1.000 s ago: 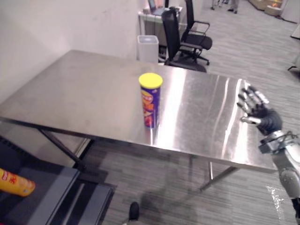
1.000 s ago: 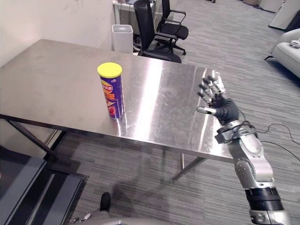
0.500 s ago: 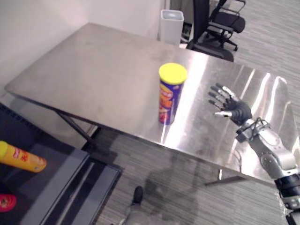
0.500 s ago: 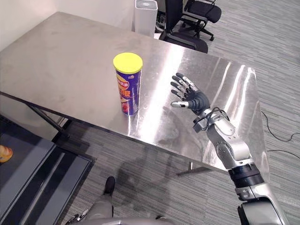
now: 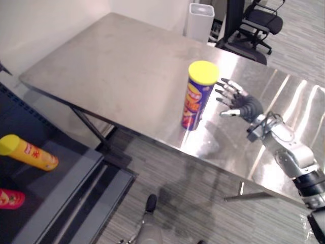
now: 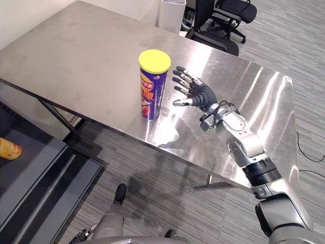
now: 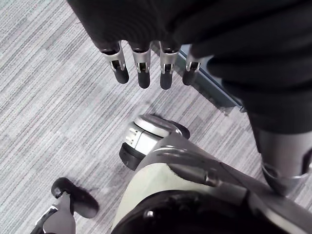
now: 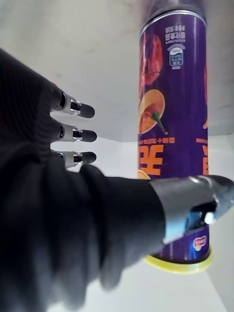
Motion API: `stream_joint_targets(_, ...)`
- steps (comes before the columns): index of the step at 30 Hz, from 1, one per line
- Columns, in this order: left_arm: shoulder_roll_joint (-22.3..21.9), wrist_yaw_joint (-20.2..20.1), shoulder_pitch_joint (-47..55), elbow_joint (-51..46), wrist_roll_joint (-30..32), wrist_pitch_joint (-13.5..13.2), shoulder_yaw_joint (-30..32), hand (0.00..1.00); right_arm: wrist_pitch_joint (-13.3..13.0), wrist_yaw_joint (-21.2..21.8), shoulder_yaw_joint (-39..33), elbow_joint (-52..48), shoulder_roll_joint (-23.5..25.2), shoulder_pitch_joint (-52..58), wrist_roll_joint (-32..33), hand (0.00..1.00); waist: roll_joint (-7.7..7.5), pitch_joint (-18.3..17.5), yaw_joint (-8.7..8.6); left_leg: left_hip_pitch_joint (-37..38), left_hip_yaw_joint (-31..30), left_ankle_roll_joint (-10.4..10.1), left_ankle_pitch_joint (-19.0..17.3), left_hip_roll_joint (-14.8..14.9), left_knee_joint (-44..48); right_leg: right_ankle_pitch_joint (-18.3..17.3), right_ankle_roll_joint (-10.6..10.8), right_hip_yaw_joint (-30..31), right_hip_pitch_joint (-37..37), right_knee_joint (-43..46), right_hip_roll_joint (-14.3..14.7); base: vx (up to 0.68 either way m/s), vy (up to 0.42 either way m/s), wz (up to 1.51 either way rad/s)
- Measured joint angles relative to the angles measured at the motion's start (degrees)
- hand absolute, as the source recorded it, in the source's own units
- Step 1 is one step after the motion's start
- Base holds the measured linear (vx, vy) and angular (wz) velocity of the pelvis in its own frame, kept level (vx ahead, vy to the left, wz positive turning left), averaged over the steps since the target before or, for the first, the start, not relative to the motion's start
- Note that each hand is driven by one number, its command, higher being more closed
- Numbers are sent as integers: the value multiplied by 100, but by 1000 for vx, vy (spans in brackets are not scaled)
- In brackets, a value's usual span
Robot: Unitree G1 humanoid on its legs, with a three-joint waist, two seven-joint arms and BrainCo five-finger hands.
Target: Put the gum and the chips on the shelf.
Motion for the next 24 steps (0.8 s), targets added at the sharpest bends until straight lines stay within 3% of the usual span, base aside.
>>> stream_joint_targets(2, 0, 1, -44, -13, 0, -4, -7, 0, 1, 2, 67, 96, 0, -115, 0, 0, 0, 37, 87, -6, -7, 0, 11, 5, 0, -13, -17, -7, -1, -2, 8, 0, 0, 0)
stream_joint_targets(16, 24, 27, -68, -105, -1, -5, -54, 0, 9, 19, 555, 115, 19, -606, -9, 0, -101, 146, 237, -175, -159, -48, 103, -4, 1, -24, -32, -168, -79, 0, 48, 5, 4, 4)
stream_joint_targets(17, 27, 29, -68, -105, -1, -5, -54, 0, 9, 15, 568, 117, 20, -636, -9, 100, -109, 152, 237, -175, -159, -47, 103, -4, 1, -24, -32, -168, -79, 0, 48, 0, 0, 0)
stream_joint_targets(24, 48, 72, -74, -105, -3, -6, -53, 0, 7, -86, 677, 342, 130, -836, -31, 100, -172, 196, 265, -195, -172, -35, 111, -2, 0, -25, -32, -177, -91, 2, 54, 0, 0, 0)
